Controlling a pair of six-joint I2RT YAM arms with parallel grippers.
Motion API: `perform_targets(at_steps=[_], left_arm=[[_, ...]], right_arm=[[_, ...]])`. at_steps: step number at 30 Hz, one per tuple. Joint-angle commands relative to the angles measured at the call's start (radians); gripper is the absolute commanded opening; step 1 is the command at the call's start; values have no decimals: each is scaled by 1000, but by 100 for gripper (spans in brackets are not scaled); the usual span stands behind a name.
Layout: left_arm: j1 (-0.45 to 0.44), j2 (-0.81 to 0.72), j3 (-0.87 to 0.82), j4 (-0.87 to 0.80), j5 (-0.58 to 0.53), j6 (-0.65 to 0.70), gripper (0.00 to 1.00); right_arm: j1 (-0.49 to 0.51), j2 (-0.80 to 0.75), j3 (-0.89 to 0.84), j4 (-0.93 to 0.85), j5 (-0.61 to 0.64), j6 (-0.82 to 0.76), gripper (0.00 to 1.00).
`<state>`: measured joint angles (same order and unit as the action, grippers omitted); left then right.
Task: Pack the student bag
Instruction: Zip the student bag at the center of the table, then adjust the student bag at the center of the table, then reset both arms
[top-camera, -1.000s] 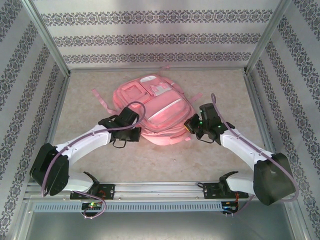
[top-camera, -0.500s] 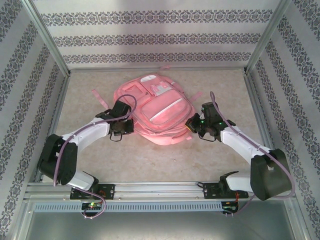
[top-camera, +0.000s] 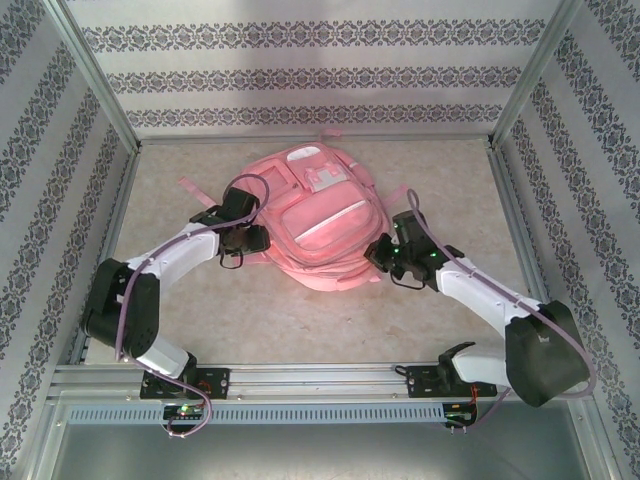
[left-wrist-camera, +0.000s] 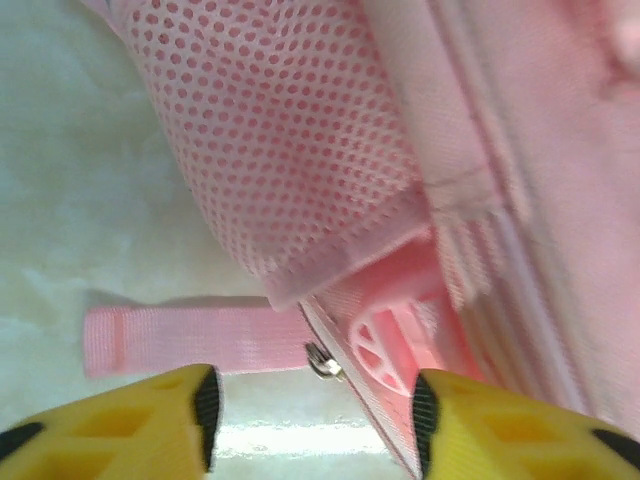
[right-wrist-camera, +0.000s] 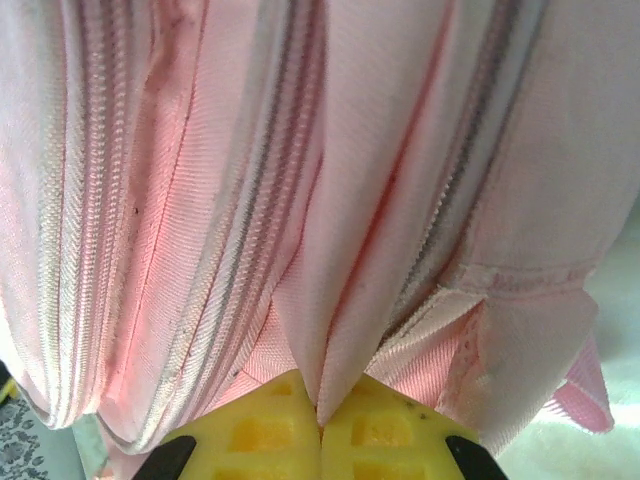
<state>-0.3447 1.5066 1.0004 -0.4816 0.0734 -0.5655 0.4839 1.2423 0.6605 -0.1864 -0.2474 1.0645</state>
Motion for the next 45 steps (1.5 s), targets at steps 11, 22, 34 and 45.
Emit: perform_targets(at_steps=[11,22,34,45], left_arm=[[12,-386,43,-182,-41,40,100],[14,-506,40,-167,-43,97,100],[16,-587,-2,-113,-130,173,100],[175,-620,-449,573,-275,660,100]], right_arm=[[357,-66,-42,56,256,237,12],[527,149,112,158,198,134,25],[530,-153,82,-85,405,-161,97],[311,-301,139,160,755,-1119,98]])
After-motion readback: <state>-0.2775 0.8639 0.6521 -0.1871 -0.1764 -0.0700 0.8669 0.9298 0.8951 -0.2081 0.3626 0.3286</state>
